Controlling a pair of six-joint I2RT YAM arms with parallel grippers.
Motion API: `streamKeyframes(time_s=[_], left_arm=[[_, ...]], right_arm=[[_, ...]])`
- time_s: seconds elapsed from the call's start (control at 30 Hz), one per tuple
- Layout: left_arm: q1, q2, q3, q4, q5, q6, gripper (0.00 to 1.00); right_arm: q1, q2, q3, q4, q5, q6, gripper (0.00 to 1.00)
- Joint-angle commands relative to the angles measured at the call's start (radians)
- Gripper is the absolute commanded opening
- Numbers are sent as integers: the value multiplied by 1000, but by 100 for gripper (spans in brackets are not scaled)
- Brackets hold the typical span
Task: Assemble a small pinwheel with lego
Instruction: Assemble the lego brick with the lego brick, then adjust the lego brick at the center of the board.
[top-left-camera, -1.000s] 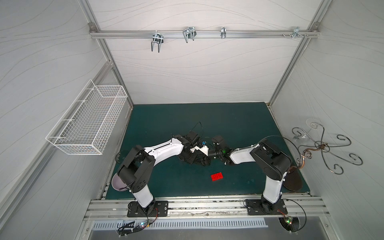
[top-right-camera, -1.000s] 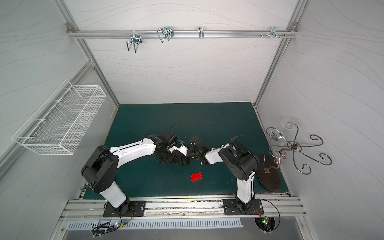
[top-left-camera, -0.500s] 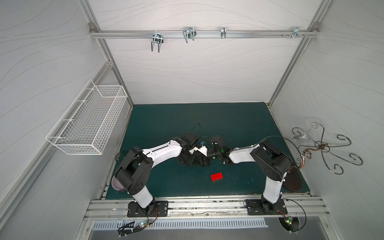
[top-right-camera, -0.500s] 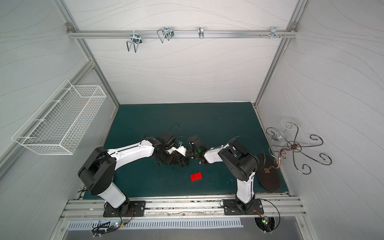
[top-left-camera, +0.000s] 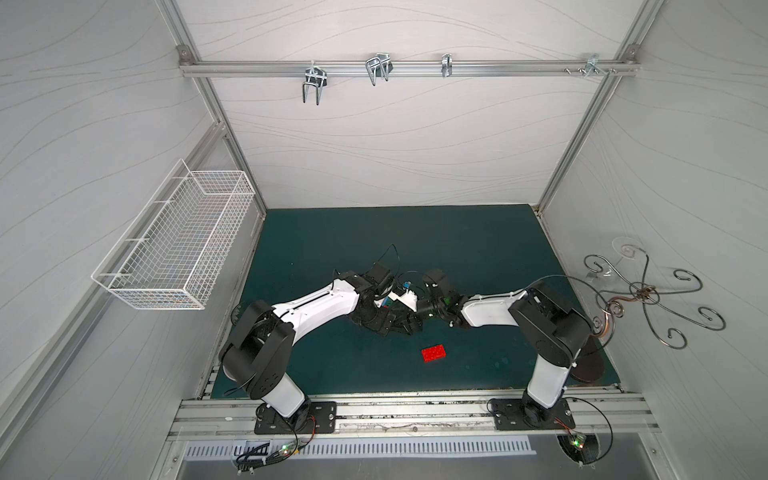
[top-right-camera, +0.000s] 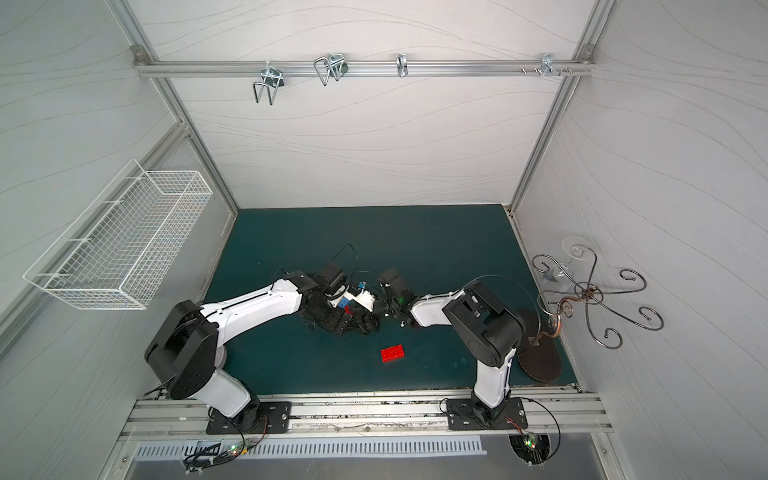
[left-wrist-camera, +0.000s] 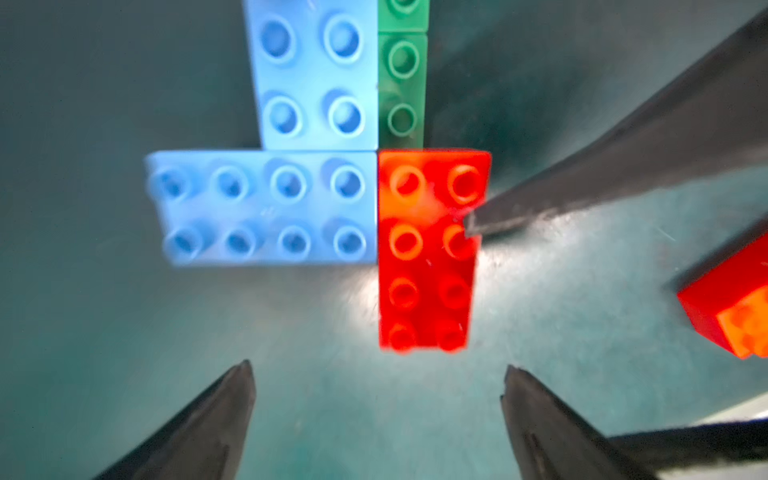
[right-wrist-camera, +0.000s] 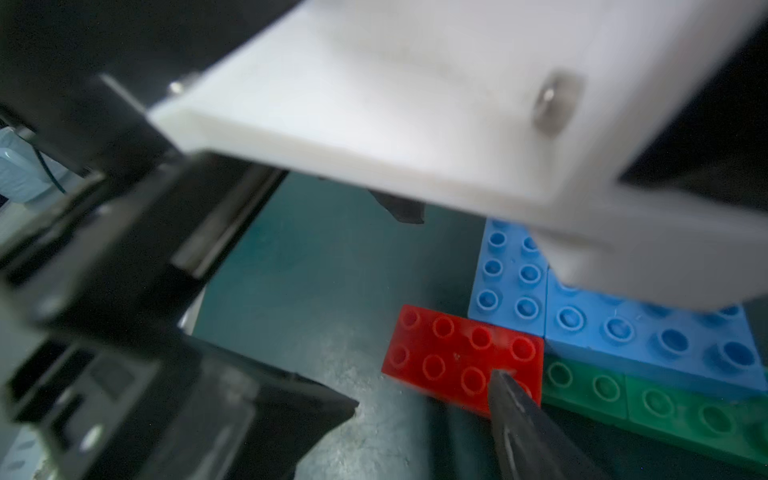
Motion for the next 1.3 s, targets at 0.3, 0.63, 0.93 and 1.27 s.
streamKeyframes(time_s=[0.3, 0.63, 0.93, 1.27], left_arm=[[30, -207, 100, 74, 51, -65, 100], [44, -309, 5, 237, 246, -158, 100], [43, -403, -119, 266, 229, -201, 100], [48, -420, -128, 223, 138, -173, 100]], right_arm=[[-59, -229, -16, -232, 106, 194, 72], [-42, -587, -19, -1081, 168, 422, 68], [29, -659, -213, -1052, 131, 662, 64], [-2, -423, -134, -1025, 154, 592, 69]])
